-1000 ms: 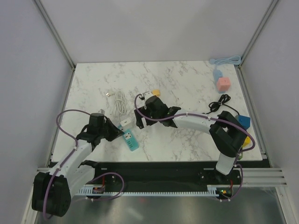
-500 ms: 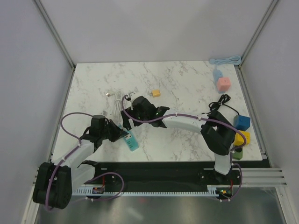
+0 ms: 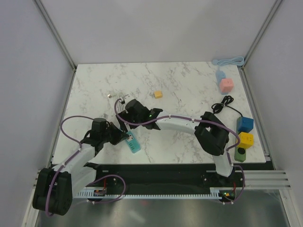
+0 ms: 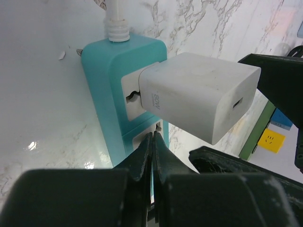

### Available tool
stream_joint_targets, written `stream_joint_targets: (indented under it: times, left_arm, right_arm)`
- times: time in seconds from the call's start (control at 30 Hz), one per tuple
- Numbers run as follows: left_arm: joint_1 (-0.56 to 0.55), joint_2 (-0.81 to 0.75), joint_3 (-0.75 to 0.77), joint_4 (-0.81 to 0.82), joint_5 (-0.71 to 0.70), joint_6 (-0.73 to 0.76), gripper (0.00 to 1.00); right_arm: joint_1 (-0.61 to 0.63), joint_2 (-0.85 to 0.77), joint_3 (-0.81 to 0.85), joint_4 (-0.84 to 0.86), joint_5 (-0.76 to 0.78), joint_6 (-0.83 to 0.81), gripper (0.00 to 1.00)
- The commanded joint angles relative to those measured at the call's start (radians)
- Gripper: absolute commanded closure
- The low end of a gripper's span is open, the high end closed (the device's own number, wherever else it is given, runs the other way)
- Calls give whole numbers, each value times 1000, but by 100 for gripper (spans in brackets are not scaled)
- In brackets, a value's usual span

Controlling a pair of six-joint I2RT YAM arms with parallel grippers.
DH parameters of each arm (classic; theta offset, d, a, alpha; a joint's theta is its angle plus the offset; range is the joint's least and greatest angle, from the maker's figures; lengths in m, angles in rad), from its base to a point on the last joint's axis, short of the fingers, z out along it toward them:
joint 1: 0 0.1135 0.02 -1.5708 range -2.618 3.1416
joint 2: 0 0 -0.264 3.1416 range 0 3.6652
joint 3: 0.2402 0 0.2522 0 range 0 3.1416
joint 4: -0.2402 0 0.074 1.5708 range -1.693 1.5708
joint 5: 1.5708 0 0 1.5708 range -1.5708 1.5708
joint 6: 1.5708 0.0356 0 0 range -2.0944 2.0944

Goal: Pull the plug off the socket

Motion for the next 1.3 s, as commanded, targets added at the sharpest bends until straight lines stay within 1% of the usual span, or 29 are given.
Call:
stream_joint_targets:
  times: [0.0,0.2,0.3,0.43,0.73,0.87,1.27]
  left_arm:
    - [5,7,-25,-110,-81,-10,98]
    - [5,39,-19,-113,-87,-14,98]
    - [5,41,-10,-142,-112,-17,98]
    - [5,42,-1,-173,-133,-19,98]
    - [5,62,24,-222,-161,1,98]
    - [5,79,35,-228,-155,6,98]
    - [5,48,29,-261,-175,-13,98]
  right_arm:
    - [16,24,56,-19,57,-16,2]
    - [31,41,73,-34,133,-23,5]
    - [34,49,82,-33,157,-25,8]
    - [40,61,93,-36,173,-22,11]
    - [48,96,119,-36,195,-8,14]
    - [52,106,133,-39,193,4,18]
    - [75,116,144,-43,285,63,25]
